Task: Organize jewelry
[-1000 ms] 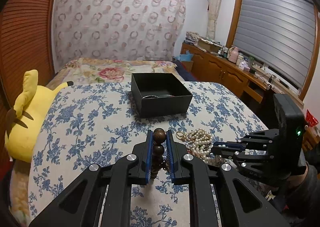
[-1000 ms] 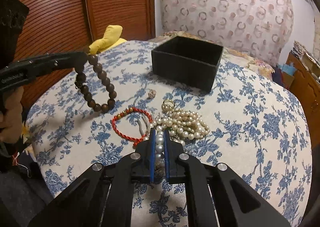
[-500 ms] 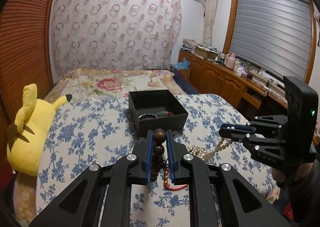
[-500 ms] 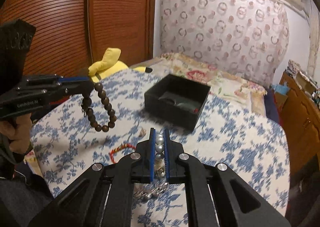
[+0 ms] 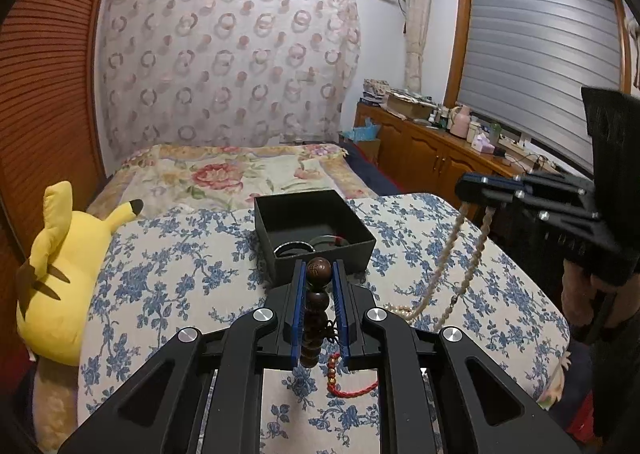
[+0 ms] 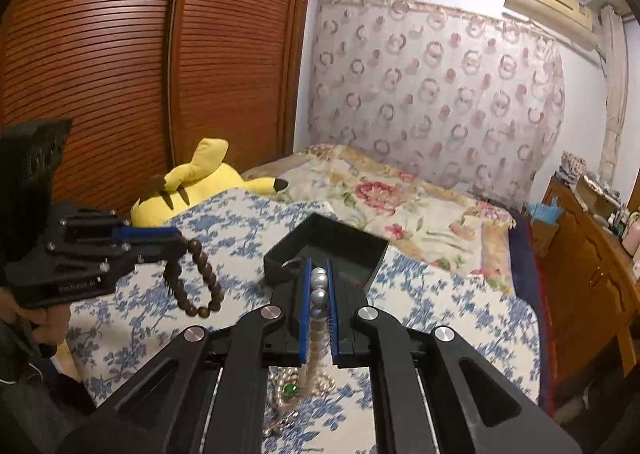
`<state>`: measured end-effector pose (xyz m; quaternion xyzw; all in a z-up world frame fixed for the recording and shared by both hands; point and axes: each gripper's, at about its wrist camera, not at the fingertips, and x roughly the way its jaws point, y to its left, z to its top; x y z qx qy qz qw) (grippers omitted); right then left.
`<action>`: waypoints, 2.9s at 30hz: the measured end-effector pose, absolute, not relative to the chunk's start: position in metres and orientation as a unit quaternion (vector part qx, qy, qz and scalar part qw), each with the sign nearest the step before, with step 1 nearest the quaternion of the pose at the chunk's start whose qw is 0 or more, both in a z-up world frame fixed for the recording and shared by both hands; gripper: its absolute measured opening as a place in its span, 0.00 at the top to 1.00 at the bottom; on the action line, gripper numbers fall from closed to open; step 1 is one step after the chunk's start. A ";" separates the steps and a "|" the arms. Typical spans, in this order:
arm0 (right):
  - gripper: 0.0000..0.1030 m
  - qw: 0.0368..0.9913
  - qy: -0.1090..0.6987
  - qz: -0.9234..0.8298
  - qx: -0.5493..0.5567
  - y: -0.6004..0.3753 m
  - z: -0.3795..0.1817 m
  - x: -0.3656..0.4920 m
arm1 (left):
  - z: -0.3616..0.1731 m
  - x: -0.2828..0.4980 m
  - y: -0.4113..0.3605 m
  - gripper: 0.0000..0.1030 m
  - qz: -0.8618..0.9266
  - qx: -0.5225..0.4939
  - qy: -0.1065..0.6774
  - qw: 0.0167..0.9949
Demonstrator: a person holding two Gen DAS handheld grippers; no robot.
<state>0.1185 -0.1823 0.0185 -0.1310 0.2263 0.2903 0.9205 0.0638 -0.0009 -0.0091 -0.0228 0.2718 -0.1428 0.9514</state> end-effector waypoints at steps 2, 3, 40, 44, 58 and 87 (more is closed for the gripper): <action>0.92 0.923 0.216 0.289 -0.134 -0.182 0.027 0.120 | -0.008 0.067 -0.002 0.88 -0.143 -0.020 0.270 0.952; 0.92 0.924 0.212 0.289 -0.134 -0.182 0.031 0.122 | -0.006 0.068 -0.002 0.88 -0.143 -0.019 0.269 0.952; 0.91 0.911 0.248 0.304 -0.126 -0.142 0.004 0.291 | -0.007 0.216 -0.006 0.88 -0.140 -0.020 0.294 0.945; 0.91 0.903 0.269 0.315 -0.113 -0.141 -0.016 0.297 | -0.012 0.228 -0.009 0.88 -0.141 -0.017 0.301 0.943; 0.80 0.900 0.287 0.315 -0.094 -0.159 -0.029 0.303 | -0.029 0.250 -0.019 0.88 -0.137 -0.012 0.325 0.936; 0.80 0.906 0.300 0.288 -0.079 -0.195 -0.049 0.191 | -0.045 0.146 -0.007 0.87 -0.142 -0.004 0.335 0.932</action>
